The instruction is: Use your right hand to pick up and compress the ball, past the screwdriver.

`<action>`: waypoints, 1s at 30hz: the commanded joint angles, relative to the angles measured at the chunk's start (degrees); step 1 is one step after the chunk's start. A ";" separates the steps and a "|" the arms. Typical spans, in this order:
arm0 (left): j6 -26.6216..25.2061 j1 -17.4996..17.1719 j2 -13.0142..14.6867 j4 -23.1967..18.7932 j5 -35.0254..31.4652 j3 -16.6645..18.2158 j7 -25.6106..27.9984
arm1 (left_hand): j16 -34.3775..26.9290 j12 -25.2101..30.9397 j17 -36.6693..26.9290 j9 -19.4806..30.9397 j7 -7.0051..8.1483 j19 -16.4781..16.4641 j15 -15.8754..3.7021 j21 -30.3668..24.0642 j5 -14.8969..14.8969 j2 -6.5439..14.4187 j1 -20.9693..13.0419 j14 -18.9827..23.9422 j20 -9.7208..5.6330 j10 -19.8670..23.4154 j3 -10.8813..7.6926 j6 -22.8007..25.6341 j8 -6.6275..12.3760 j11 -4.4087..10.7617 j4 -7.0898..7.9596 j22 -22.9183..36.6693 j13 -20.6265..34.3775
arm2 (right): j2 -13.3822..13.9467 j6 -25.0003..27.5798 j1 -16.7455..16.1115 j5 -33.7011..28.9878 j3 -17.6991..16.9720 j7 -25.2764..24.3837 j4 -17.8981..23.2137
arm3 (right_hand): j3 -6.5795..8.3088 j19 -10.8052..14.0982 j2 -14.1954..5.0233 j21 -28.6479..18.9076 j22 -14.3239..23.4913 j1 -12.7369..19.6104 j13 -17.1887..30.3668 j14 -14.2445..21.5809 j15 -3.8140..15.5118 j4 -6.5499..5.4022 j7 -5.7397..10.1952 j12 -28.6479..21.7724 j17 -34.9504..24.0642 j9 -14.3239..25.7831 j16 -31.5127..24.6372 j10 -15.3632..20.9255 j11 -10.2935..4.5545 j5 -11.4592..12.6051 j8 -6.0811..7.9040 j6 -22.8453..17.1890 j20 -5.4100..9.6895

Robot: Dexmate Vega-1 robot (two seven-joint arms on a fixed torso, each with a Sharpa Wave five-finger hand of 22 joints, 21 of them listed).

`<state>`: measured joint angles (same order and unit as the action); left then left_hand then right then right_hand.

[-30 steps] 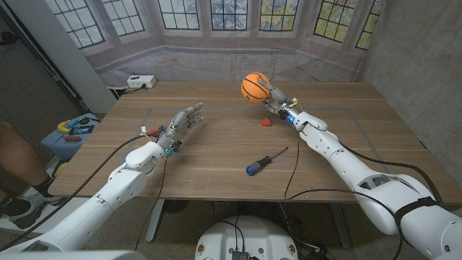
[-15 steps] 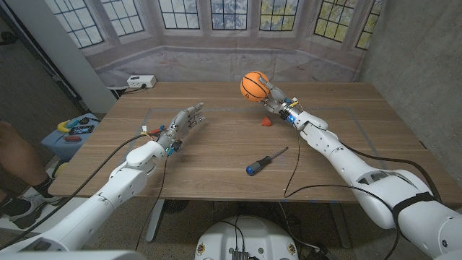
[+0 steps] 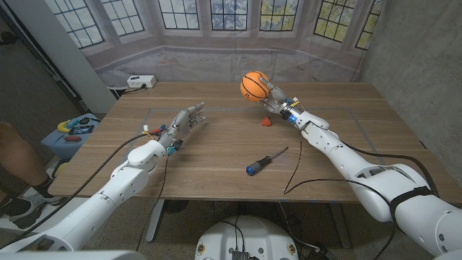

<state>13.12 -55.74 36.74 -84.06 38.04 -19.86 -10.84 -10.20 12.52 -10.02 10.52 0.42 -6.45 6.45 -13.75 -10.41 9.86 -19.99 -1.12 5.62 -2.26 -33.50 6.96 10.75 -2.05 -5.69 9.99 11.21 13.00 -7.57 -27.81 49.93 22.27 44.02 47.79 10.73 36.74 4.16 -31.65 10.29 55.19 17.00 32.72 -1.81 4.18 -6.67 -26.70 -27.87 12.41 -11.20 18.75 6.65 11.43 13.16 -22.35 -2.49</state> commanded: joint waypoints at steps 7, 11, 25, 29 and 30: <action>-0.19 -0.55 -0.33 -0.28 0.15 -0.40 0.19 | -0.30 -0.02 -0.12 0.11 0.23 -0.50 0.59 0.14 -0.20 -0.06 0.03 -0.03 0.18 0.02 -0.26 -0.25 -0.07 -0.44 0.39 0.31 0.19 | -0.27 0.96 0.99 0.98 -0.87 5.99 -2.99 | -0.81 -1.41 -0.25 1.05 0.09 -2.00 0.19 -2.66 -2.25 -0.29 -0.59 1.78 0.59 0.30 0.13 -2.56 1.21 -0.29 -0.91 2.64 -2.05; -0.19 -0.99 -0.22 -0.60 0.39 -0.23 0.28 | -0.30 -0.01 -0.14 0.11 0.24 -0.51 0.61 0.18 -0.21 -0.06 0.10 -0.04 0.19 0.05 -0.27 -0.26 -0.07 -0.42 0.47 0.31 0.20 | -0.86 0.61 1.89 1.14 -0.96 8.10 -5.04 | -1.17 -1.85 -0.19 1.39 0.10 -2.99 0.27 -3.57 -2.83 -0.53 -0.82 2.30 0.84 0.37 0.16 -3.23 1.59 -0.46 -1.22 3.74 -2.67; 0.51 -1.80 -0.06 -0.64 0.87 0.14 -0.25 | -0.27 0.06 -0.13 0.13 0.28 -0.53 0.60 0.35 -0.24 -0.12 0.22 -0.10 0.24 0.26 -0.41 -0.30 -0.05 -0.39 0.57 0.32 0.21 | -1.76 -0.19 3.55 0.47 -1.06 12.11 -8.23 | -2.98 -3.76 0.29 3.29 0.06 -8.03 0.63 -8.60 -5.91 -1.64 -2.73 5.73 2.40 0.52 0.30 -8.19 4.86 -1.03 -2.21 9.38 -5.15; 0.56 -1.77 0.05 -0.49 1.02 0.22 -0.58 | -0.26 0.05 -0.12 0.13 0.32 -0.54 0.58 0.39 -0.25 -0.14 0.25 -0.10 0.22 0.25 -0.45 -0.25 -0.02 -0.41 0.59 0.32 0.22 | -1.73 -0.21 3.34 0.39 -1.17 12.22 -7.83 | -3.08 -4.35 0.16 3.72 0.06 -8.51 0.70 -9.46 -6.56 -1.70 -2.74 6.17 2.63 0.51 0.32 -8.73 5.17 -0.99 -2.32 10.35 -5.57; 0.62 -1.72 0.07 -0.37 1.06 0.22 -0.77 | -0.27 0.05 -0.12 0.13 0.31 -0.53 0.59 0.40 -0.25 -0.15 0.25 -0.09 0.23 0.26 -0.45 -0.26 -0.03 -0.40 0.59 0.32 0.22 | -1.67 -0.15 3.18 0.40 -1.20 12.11 -7.52 | -3.12 -4.45 0.14 3.81 0.06 -8.65 0.72 -9.52 -6.58 -1.72 -2.74 6.28 2.68 0.51 0.27 -8.87 5.27 -0.99 -2.36 10.63 -5.69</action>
<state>13.26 -57.22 36.57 -84.61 38.70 -19.88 -10.79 -10.20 12.52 -10.00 10.51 0.62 -6.45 6.66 -13.53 -10.41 9.86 -19.99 -1.34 5.62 -2.26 -33.74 6.74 10.75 -2.05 -5.45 9.99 11.33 11.58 -7.51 -24.79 50.72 21.29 54.65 40.64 7.80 32.58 4.39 -28.12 10.28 47.09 17.44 23.64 -8.23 2.51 -7.98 -20.72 -25.22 12.76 -10.99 10.33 11.62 10.35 10.98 -12.41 -7.73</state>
